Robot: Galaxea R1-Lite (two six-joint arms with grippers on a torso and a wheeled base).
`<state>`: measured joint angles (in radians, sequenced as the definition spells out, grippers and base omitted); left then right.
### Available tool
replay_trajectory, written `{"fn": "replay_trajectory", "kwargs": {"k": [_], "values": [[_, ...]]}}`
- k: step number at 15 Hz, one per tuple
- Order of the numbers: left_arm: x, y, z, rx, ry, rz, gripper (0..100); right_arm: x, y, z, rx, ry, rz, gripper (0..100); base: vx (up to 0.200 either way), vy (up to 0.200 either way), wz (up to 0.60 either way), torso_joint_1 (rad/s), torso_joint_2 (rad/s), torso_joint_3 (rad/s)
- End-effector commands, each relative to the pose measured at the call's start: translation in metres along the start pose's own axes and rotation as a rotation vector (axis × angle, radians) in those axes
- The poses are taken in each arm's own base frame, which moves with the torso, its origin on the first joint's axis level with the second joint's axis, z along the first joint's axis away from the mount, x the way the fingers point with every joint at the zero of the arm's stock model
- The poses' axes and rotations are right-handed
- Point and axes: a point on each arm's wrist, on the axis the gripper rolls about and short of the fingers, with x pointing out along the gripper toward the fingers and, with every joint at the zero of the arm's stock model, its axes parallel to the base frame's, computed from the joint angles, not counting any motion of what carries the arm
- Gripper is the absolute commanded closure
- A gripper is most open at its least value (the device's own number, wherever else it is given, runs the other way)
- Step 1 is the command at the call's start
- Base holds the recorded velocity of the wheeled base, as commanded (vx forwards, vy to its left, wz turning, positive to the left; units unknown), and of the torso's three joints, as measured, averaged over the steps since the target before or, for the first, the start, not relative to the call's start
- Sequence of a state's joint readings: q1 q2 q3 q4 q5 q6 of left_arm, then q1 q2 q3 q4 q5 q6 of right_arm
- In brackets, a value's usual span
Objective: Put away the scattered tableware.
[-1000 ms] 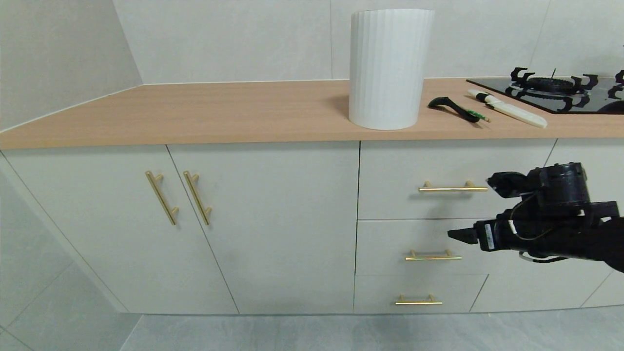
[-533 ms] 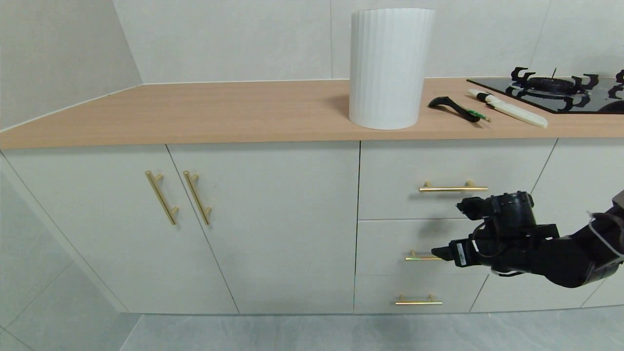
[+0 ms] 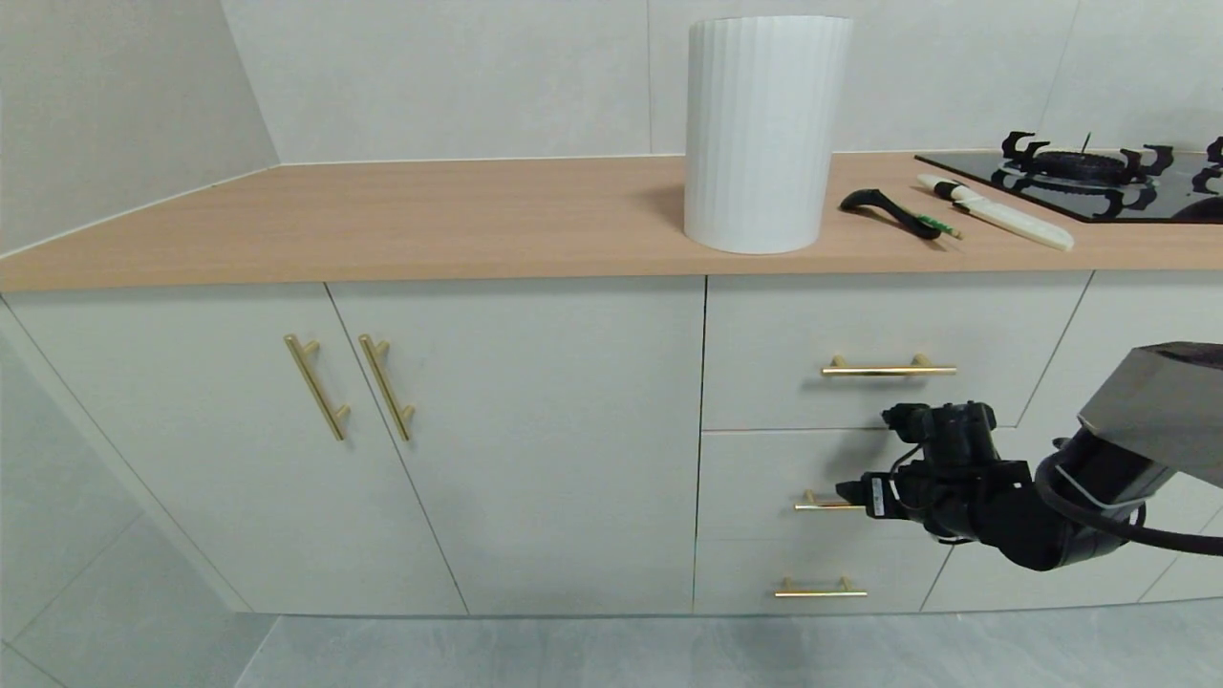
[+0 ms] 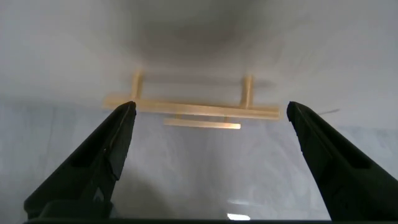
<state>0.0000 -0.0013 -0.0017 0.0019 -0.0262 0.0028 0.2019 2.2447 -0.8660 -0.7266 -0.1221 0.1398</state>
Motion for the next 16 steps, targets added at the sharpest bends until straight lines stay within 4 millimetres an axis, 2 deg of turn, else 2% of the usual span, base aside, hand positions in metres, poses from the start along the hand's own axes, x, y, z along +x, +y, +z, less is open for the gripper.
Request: {"fn": "replay_trajectory", "kwargs": {"k": [1,7,16], "values": [[0.000,0.000,0.000,0.000,0.001,0.000,0,0.018,-0.001,-0.013,-0.001,0.037,-0.020,0,0.000,0.000,0.00,0.000,0.00,0.000],[0.000,0.000,0.000,0.000,0.001,0.000,0,0.040,-0.002,-0.025,0.001,-0.023,-0.069,0,0.000,0.000,0.00,0.000,0.00,0.000],[0.000,0.000,0.000,0.000,0.001,0.000,0,0.037,-0.002,-0.028,-0.011,0.004,-0.072,0,0.000,0.000,0.00,0.000,0.00,0.000]]}}
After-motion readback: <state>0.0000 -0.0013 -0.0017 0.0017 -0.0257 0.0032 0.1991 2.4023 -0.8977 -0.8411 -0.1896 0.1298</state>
